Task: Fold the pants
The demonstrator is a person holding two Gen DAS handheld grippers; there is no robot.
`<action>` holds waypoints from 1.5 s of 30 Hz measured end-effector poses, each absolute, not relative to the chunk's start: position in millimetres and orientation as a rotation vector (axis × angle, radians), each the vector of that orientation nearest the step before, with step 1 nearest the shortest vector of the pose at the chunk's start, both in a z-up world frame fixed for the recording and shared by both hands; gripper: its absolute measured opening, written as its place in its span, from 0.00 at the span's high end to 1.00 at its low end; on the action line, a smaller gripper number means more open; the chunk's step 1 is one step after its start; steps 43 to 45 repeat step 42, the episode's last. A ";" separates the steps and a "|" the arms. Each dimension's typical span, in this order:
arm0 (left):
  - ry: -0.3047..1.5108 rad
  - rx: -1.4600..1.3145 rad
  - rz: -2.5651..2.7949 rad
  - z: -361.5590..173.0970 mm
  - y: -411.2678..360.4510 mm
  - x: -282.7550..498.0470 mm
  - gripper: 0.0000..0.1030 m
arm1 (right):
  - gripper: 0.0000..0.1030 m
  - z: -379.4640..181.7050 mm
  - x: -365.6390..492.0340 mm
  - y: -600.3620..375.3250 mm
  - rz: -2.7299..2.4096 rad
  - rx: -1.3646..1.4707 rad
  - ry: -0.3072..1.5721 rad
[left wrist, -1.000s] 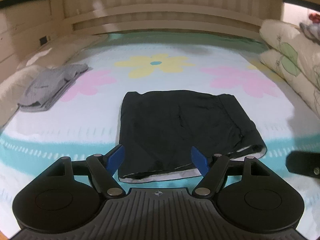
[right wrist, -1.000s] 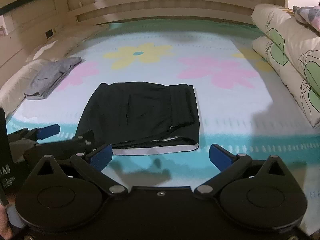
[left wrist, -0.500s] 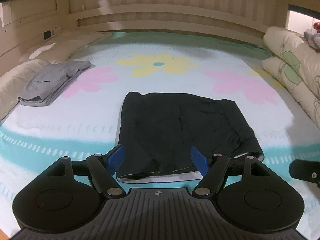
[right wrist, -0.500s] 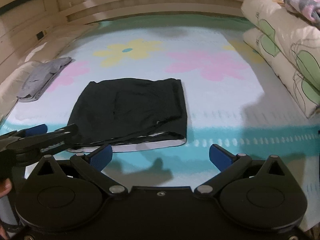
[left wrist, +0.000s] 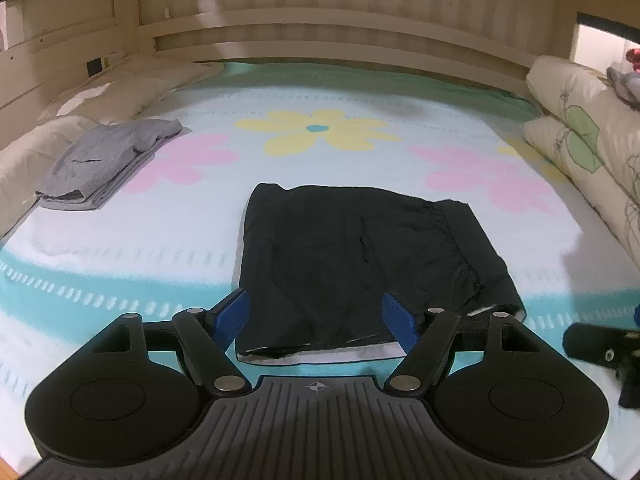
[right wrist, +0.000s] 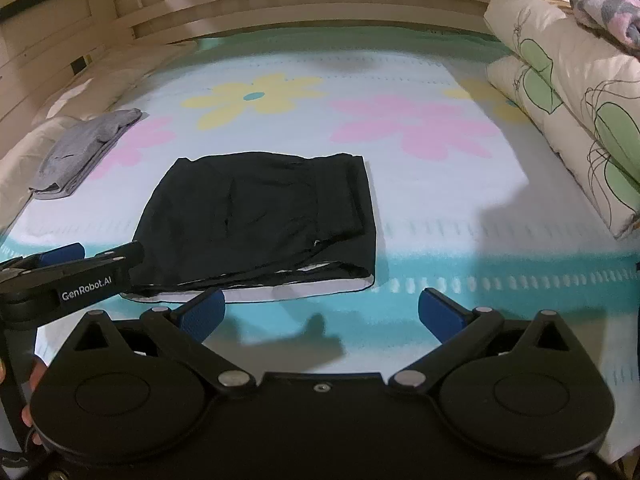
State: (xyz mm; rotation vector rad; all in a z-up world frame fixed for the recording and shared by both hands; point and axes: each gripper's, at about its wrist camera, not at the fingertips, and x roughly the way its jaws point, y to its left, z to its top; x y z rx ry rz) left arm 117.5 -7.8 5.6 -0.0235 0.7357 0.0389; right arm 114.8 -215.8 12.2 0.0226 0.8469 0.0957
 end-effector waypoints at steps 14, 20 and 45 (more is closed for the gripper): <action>0.736 0.059 0.042 0.2 -17.8 116.6 0.30 | 0.00 19.1 111.8 -218.9 0.088 0.041 0.821; 0.735 0.067 0.038 -0.6 -16.6 116.3 0.30 | 0.00 19.6 111.7 -221.7 0.082 0.049 0.819; 0.738 0.057 0.030 -2.6 -17.4 115.3 0.30 | 0.00 19.4 112.1 -220.2 0.087 0.050 0.824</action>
